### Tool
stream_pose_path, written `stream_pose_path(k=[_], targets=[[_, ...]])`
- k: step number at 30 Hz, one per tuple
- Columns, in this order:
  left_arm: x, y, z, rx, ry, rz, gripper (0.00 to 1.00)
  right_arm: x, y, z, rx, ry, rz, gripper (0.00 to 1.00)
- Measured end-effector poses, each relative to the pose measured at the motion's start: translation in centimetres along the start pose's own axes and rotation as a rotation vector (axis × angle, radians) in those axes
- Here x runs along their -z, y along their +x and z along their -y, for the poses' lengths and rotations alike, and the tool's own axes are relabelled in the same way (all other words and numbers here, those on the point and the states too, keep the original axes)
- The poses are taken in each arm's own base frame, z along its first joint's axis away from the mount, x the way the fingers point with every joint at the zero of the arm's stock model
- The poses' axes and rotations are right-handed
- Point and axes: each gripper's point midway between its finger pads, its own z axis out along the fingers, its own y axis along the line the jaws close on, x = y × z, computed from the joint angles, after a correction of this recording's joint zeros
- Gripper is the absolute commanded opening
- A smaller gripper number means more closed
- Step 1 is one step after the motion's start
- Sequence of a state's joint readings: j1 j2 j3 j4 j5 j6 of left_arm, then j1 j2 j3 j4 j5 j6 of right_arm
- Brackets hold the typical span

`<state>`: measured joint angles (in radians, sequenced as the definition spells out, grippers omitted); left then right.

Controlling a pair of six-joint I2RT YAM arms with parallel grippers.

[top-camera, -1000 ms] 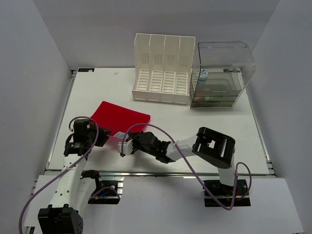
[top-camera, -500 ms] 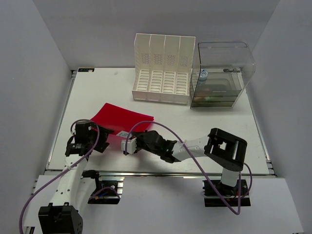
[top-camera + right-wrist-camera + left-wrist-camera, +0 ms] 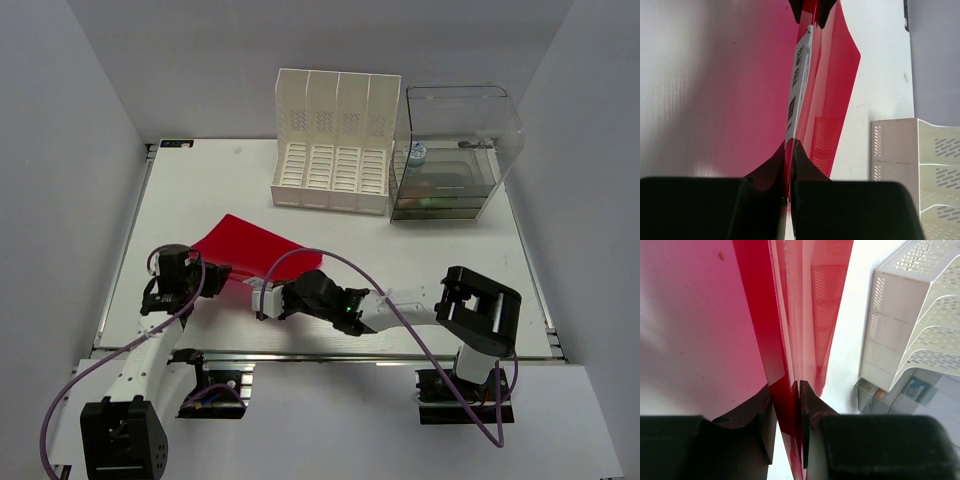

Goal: Organize the desk

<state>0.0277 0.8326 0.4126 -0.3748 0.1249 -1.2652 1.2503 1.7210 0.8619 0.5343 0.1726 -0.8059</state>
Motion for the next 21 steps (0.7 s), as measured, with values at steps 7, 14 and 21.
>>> stream_pose_path(k=[7,14,21], targets=[[0.1,-0.1,0.2,0.039,0.038,0.013,0.0,-0.2,-0.7,-0.1,-0.057,-0.028,-0.004,0.0],[1.0,-0.5,1.5,-0.026,0.095,0.039,0.0,0.4,-1.0,-1.2,-0.131,-0.123,-0.032,0.89],[6.0,-4.3,8.0,-0.282,0.227,0.245,0.0,4.8,-3.1,0.9,-0.304,-0.227,-0.011,0.89]])
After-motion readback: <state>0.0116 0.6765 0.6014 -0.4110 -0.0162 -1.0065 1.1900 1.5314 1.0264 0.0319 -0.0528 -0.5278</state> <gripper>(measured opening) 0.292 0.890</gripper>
